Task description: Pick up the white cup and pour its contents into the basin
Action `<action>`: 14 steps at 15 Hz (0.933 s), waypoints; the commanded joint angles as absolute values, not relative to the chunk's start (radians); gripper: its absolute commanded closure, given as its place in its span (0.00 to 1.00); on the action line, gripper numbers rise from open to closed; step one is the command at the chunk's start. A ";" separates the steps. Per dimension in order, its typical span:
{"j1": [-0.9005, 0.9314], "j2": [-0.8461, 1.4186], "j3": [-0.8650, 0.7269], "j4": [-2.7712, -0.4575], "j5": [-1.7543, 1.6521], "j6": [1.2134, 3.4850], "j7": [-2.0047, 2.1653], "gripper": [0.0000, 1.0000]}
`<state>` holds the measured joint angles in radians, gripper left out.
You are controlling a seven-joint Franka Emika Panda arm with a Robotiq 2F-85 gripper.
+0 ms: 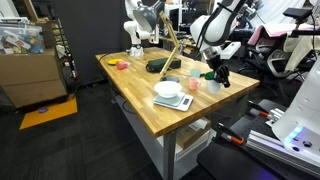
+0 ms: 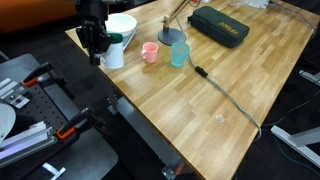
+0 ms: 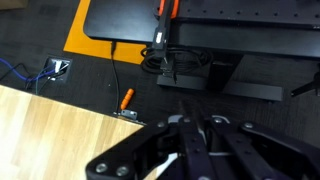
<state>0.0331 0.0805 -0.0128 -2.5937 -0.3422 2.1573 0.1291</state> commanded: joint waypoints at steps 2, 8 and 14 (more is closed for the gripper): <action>-0.008 0.100 -0.038 -2.579 -0.192 2.210 0.192 0.98; -0.006 0.115 -0.043 -2.575 -0.165 2.227 0.186 0.91; -0.038 0.151 -0.071 -2.525 -0.094 2.229 0.221 0.98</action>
